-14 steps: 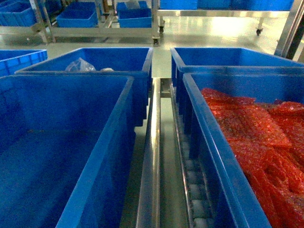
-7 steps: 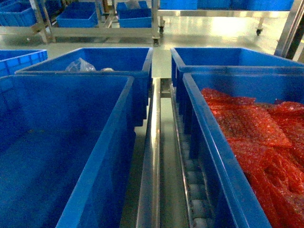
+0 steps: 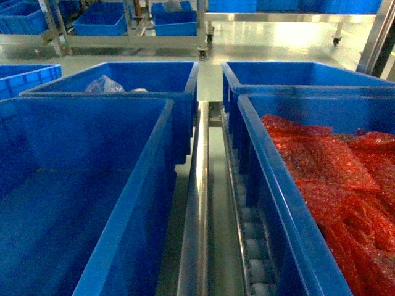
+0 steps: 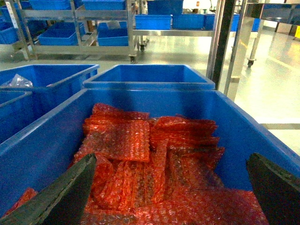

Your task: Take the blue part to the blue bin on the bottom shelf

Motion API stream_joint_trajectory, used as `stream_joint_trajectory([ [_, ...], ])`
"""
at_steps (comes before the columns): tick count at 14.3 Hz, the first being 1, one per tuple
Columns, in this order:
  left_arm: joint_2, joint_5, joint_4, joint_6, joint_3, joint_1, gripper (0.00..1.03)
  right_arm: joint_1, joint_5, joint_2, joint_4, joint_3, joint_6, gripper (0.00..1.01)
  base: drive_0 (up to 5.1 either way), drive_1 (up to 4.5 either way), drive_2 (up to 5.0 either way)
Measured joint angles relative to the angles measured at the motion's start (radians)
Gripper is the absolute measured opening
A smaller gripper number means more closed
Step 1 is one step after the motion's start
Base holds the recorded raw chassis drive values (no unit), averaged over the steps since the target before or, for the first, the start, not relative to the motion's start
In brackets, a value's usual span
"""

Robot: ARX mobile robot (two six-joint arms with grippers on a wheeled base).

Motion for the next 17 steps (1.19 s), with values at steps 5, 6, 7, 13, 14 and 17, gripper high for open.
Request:
stream_joint_trajectory([
  [5, 0.000, 0.000, 0.000, 0.000, 0.000, 0.000, 0.43, 0.000, 0.000, 0.000, 0.000, 0.000, 0.000, 0.98, 0.0, 0.00, 0.0],
  [6, 0.000, 0.000, 0.000, 0.000, 0.000, 0.000, 0.43, 0.000, 0.000, 0.000, 0.000, 0.000, 0.000, 0.98, 0.0, 0.00, 0.0],
  [7, 0.000, 0.000, 0.000, 0.000, 0.000, 0.000, 0.43, 0.000, 0.000, 0.000, 0.000, 0.000, 0.000, 0.98, 0.0, 0.00, 0.0],
  [13, 0.000, 0.000, 0.000, 0.000, 0.000, 0.000, 0.43, 0.000, 0.000, 0.000, 0.000, 0.000, 0.000, 0.98, 0.0, 0.00, 0.0],
  [14, 0.000, 0.000, 0.000, 0.000, 0.000, 0.000, 0.43, 0.000, 0.000, 0.000, 0.000, 0.000, 0.000, 0.98, 0.0, 0.00, 0.0],
  [17, 0.081, -0.201, -0.088, 0.106, 0.032, 0.013, 0.43, 0.000, 0.000, 0.000, 0.000, 0.000, 0.000, 0.98, 0.0, 0.00, 0.0],
])
